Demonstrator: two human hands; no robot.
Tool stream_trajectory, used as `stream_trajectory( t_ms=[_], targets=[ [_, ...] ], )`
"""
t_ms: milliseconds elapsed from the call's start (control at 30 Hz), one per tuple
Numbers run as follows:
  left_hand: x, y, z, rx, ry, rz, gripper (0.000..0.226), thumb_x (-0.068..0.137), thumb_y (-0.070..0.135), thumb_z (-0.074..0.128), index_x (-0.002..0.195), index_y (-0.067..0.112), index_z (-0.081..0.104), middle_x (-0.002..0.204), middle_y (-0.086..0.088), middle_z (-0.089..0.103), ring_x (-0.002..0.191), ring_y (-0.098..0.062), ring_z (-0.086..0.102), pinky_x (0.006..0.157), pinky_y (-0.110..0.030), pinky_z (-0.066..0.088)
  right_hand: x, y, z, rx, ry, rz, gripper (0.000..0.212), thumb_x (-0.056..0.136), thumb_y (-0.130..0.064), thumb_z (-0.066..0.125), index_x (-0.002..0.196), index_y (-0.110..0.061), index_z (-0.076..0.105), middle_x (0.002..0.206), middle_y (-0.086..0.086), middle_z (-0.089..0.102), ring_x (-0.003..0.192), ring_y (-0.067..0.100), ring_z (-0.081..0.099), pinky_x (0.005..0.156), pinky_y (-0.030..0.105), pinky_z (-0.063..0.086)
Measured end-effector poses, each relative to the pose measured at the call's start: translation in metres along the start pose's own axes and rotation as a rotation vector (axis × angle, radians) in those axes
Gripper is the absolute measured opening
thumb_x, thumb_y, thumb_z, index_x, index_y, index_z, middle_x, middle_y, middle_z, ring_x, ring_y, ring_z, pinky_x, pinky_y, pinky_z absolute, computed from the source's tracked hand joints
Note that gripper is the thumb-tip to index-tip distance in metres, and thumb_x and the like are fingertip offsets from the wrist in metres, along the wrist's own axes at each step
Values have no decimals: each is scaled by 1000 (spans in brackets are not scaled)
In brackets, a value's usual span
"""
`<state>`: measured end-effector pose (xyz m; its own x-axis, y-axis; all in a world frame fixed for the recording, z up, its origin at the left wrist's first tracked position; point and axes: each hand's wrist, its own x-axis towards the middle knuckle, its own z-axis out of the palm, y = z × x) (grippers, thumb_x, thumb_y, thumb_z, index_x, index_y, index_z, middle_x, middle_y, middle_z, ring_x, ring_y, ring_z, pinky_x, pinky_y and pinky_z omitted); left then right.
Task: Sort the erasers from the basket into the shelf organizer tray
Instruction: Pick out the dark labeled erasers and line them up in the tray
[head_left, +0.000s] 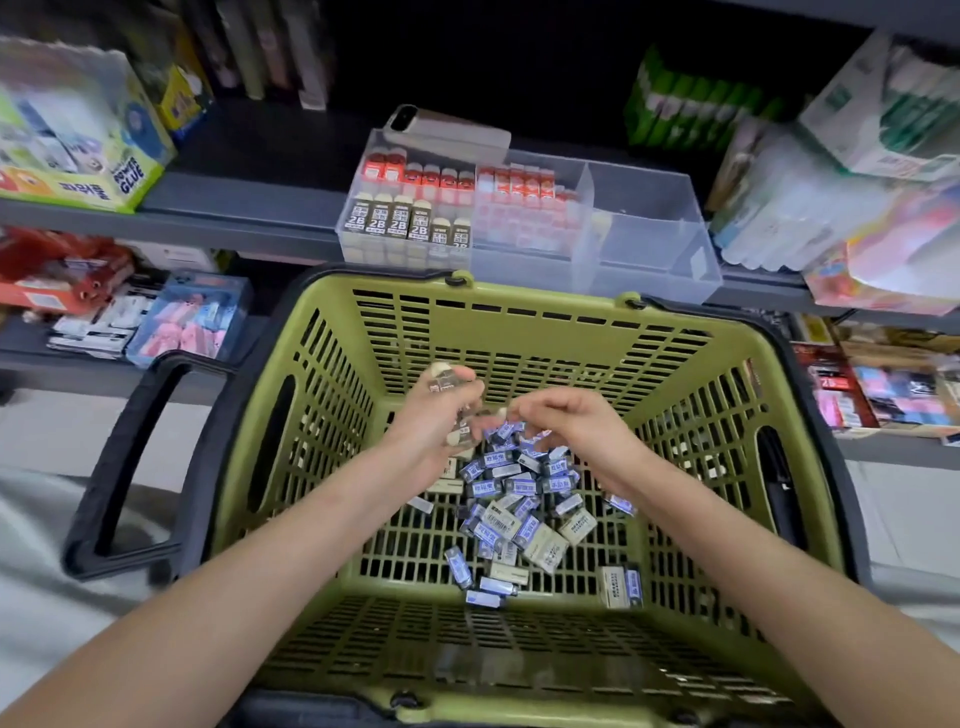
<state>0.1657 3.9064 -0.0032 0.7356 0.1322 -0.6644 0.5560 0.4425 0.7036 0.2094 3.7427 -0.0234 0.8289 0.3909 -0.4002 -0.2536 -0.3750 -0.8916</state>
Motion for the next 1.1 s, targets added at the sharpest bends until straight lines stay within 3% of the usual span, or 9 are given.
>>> stream_trajectory(
  t_ms=[133, 200, 300, 533, 600, 733, 833, 933, 1100],
  targets=[
    [-5, 17, -13, 64, -29, -61, 35, 82, -5, 61, 110, 15, 56, 99, -14, 63, 62, -21, 70, 53, -27, 55, 3, 69, -18, -811, 92, 354, 52, 90, -32, 59, 136, -15, 40, 107, 10, 62, 59, 8, 53, 49, 19, 43],
    [-6, 33, -22, 80, -75, -11, 52, 78, -8, 63, 117, 25, 54, 107, -16, 58, 64, -23, 71, 50, -28, 55, -1, 92, -13, -799, 36, 356, 73, 85, -41, 63, 143, -25, 23, 131, 15, 45, 61, 6, 50, 59, 24, 51],
    [-12, 55, -35, 139, -134, 97, 55, 75, -5, 65, 116, 30, 57, 108, -14, 57, 71, -23, 72, 47, -26, 53, 1, 109, 7, -881, -32, 210, 82, 78, -54, 64, 143, -35, 17, 128, 12, 34, 76, 15, 50, 66, 23, 45],
    [-14, 71, -49, 10, -150, 180, 48, 62, 3, 65, 108, 17, 61, 101, -16, 63, 73, -24, 72, 46, -23, 50, 11, 101, 42, -655, -30, 67, 71, 77, -26, 75, 136, -25, 36, 116, 2, 26, 94, 20, 46, 93, 26, 44],
    [-13, 72, -49, 5, -145, 197, 48, 62, 3, 64, 108, 16, 61, 99, -15, 65, 73, -23, 72, 46, -24, 50, 13, 92, 46, -535, -54, -34, 67, 77, -14, 75, 135, -21, 41, 115, 0, 28, 104, 20, 48, 93, 16, 44],
    [-13, 72, -48, 7, -139, 234, 47, 62, 3, 65, 107, 16, 61, 99, -14, 64, 73, -22, 72, 46, -23, 50, 16, 84, 59, -290, -275, -149, 64, 79, 0, 69, 135, -19, 46, 124, 1, 38, 114, 13, 47, 103, 16, 37],
    [-13, 70, -49, 23, -131, 254, 36, 74, -1, 64, 106, 16, 61, 98, -12, 64, 72, -21, 72, 48, -22, 51, 22, 92, 65, -566, -332, -261, 69, 79, -16, 73, 139, -25, 41, 132, 1, 42, 119, 10, 40, 104, 13, 26],
    [-12, 68, -49, 22, -129, 257, 28, 83, -4, 59, 103, 16, 60, 95, -11, 65, 72, -22, 72, 48, -23, 51, 30, 100, 56, -989, -322, -458, 78, 79, -39, 69, 145, -33, 27, 138, -4, 44, 126, 14, 37, 104, 31, 27],
    [-10, 65, -49, 11, -121, 246, 27, 85, -5, 58, 102, 16, 61, 82, -6, 70, 74, -24, 72, 49, -23, 51, 44, 95, 23, -1141, -13, -360, 78, 79, -45, 67, 144, -32, 27, 125, -4, 51, 116, 18, 45, 101, 36, 33]
  ],
)
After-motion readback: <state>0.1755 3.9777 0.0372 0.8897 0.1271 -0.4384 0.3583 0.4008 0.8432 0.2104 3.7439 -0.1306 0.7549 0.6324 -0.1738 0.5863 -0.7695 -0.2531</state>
